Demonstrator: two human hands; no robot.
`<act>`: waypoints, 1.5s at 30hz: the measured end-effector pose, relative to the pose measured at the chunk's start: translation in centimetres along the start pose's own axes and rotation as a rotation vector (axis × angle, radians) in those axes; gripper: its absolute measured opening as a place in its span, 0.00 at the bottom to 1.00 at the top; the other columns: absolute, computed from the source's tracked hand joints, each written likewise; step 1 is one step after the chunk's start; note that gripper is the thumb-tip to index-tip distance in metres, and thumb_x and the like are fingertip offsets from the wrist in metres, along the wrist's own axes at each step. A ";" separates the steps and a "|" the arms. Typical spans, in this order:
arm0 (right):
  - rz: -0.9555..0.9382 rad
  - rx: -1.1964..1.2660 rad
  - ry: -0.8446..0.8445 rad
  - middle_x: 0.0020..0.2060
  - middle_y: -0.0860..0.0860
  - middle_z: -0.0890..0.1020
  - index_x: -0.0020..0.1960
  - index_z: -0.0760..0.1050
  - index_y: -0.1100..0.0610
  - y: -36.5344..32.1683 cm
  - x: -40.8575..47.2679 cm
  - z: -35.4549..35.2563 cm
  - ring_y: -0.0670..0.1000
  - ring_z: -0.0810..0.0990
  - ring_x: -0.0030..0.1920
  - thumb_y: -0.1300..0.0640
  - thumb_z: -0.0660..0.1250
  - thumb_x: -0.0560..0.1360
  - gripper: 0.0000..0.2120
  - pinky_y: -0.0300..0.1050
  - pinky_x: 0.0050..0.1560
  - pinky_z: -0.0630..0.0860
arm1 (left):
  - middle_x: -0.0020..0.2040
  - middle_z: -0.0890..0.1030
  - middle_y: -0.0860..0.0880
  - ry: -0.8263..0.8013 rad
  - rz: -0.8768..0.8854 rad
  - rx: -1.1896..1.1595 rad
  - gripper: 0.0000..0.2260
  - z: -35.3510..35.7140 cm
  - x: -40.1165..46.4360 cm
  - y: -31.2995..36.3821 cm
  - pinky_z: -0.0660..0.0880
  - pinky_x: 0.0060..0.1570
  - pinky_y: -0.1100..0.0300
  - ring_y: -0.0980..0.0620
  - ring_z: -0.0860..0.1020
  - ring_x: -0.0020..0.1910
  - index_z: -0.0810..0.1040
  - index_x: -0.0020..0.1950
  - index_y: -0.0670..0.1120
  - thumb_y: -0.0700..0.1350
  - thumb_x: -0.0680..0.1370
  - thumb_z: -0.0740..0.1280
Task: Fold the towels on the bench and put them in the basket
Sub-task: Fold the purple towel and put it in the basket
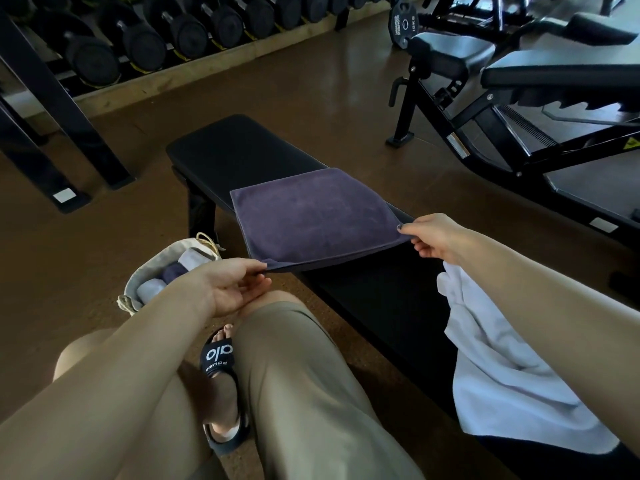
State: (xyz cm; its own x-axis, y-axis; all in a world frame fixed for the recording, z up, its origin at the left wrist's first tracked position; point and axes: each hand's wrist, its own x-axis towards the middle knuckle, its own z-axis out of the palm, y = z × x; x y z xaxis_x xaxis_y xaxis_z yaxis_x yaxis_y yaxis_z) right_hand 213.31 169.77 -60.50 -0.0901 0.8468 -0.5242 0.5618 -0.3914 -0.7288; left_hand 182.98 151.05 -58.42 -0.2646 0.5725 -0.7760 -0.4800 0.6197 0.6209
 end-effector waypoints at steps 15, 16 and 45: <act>-0.027 -0.194 0.104 0.33 0.53 0.75 0.51 0.81 0.59 0.4 0.3 1.4 0.50 0.72 0.31 0.45 0.67 0.81 0.17 0.41 0.32 0.71 | 0.41 0.74 0.45 0.146 0.128 0.093 0.02 0.1 1.4 -1.1 0.83 0.30 0.59 0.54 0.73 0.34 0.75 0.54 0.39 0.37 0.83 0.64; -0.021 -0.188 0.100 0.34 0.53 0.75 0.52 0.82 0.59 0.4 0.3 1.5 0.50 0.72 0.32 0.45 0.67 0.81 0.17 0.41 0.33 0.71 | 0.41 0.75 0.45 0.149 0.126 0.098 0.01 0.1 1.3 -1.1 0.82 0.31 0.58 0.54 0.73 0.35 0.75 0.53 0.40 0.37 0.83 0.64; 0.048 0.192 -0.132 0.39 0.55 0.81 0.56 0.80 0.60 1.1 -1.9 -0.3 0.49 0.79 0.37 0.58 0.71 0.80 0.08 0.41 0.37 0.78 | 0.44 0.75 0.45 0.179 0.187 0.048 0.06 -0.4 1.4 -1.2 0.81 0.40 0.56 0.55 0.72 0.33 0.75 0.58 0.40 0.34 0.82 0.63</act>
State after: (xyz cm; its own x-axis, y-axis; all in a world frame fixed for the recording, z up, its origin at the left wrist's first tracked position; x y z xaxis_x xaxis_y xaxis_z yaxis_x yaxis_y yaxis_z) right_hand 214.33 167.87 -60.16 -0.1806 0.7760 -0.6043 0.4022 -0.5024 -0.7654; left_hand 182.81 150.86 -60.25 -0.4905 0.5783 -0.6519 -0.3700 0.5391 0.7566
